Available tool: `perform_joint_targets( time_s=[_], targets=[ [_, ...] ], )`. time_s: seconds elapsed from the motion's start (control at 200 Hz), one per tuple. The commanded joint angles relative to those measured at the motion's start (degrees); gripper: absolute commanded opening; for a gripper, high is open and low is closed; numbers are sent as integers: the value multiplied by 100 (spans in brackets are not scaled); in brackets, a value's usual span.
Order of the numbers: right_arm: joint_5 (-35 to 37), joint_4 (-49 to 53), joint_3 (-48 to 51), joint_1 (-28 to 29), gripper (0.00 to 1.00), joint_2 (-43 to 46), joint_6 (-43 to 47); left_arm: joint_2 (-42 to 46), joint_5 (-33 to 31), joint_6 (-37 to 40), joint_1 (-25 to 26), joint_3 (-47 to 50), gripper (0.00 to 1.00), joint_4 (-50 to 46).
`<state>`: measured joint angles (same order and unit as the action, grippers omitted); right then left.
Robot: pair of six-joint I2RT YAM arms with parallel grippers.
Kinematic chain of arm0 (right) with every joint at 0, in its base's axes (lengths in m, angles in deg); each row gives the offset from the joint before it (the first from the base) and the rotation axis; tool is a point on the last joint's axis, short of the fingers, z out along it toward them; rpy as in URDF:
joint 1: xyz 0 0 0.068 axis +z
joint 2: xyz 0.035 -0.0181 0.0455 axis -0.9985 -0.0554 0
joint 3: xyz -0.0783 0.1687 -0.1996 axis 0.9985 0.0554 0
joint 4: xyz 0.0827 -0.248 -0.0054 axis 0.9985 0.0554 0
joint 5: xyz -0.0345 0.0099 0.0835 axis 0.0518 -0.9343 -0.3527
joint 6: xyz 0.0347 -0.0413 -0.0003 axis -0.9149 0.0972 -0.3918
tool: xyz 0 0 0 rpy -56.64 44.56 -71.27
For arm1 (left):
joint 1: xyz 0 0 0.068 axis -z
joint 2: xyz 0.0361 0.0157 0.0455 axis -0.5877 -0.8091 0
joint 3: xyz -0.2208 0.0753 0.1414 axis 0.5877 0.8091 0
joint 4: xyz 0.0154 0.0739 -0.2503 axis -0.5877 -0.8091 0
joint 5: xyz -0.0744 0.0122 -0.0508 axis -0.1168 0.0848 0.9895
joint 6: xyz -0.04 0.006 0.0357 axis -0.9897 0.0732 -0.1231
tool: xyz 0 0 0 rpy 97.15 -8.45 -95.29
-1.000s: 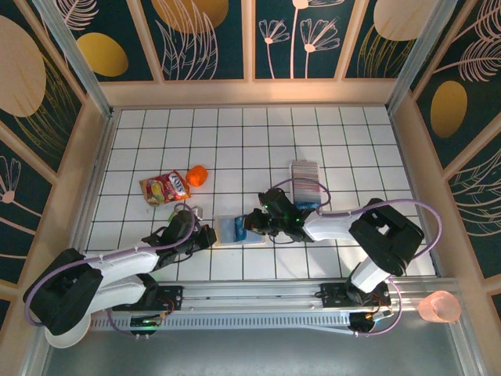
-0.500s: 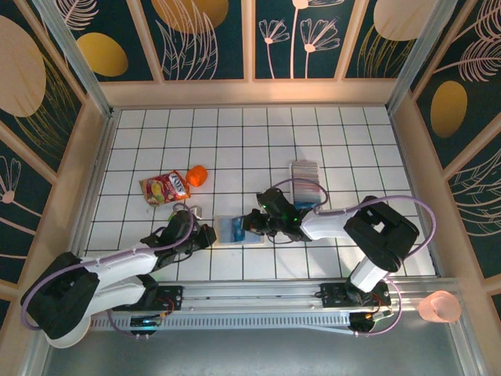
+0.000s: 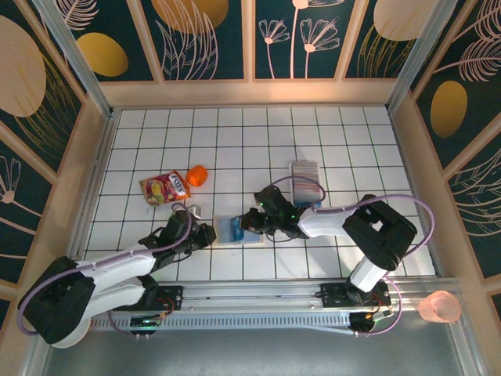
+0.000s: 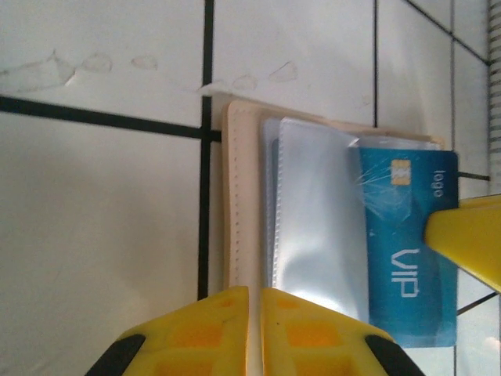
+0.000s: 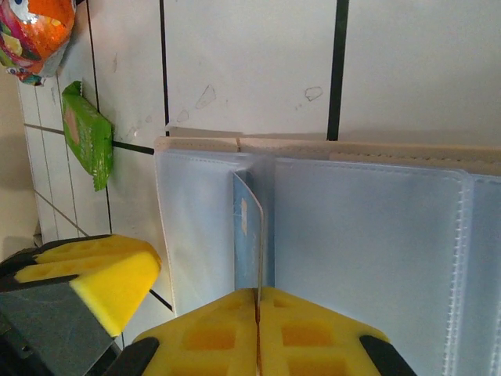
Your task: Put the credit cards into the card holder
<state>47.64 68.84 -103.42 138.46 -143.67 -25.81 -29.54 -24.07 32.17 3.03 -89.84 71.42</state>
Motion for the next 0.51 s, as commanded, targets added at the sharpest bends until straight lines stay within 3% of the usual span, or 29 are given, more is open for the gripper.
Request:
perform_joint_targets(
  time_s=[0.0,0.5],
  targets=[
    [75,397,-111,57,8,-158,167,-151,155,18,23,-80,11,245],
    [443,1231,-665,266,21,-377,556,-357,251,15,20,26,10,446]
  ],
)
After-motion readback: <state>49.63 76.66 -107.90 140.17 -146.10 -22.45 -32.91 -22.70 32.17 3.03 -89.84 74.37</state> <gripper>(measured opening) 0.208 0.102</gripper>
